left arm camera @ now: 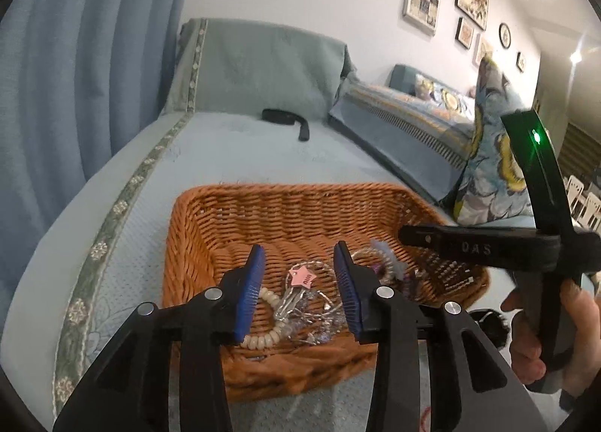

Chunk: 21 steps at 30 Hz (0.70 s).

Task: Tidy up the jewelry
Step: 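Carry both hair clips over the wicker basket and open both tools to drop them, then move both tools back toward the red cord and gold charm on the bedspread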

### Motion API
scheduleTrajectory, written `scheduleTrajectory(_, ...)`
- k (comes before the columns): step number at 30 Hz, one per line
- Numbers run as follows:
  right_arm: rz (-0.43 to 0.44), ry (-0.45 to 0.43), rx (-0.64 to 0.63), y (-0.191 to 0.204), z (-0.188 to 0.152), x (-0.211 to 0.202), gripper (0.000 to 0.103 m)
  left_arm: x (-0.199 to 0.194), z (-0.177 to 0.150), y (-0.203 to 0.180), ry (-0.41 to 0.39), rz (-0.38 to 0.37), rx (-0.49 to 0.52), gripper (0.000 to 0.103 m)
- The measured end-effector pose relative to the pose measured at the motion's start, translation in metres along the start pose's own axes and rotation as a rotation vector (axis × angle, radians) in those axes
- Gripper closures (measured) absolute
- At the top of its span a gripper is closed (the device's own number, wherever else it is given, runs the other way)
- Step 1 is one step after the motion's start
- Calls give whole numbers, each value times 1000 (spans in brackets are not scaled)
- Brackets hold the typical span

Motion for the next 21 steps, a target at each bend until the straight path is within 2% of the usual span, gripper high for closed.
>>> scheduleTrajectory(5,65,-54,14,2,-18,-49,71,-38,-6,-11,-21,-14,0,66)
scheduleTrajectory(9,130,-101,66,4,-42,-90,71,-64,-18,-9,3,56,53,66)
scheduleTrajectory(11,151,-106,84,6,-64,-106,71,-83,-21,-9,6,56,40,66)
scheduleTrajectory(16,168,-71,81,18,-119,-119,71,-122,-43,-16,18,39,19,66)
scheduleTrajectory(21,177,-18,42,39,-177,-115,71,-133,-85,-21,76,37,25,64)
Point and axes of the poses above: each gripper's, at about its wrist camera, not at the fingertips, and x roughly the way its jaws point, y to its left, z to its top, the point moved 10 cm from there along x, roughly the way its jaws point, and after that the axes turned 1 degree about -z, right-handed, at the moved point
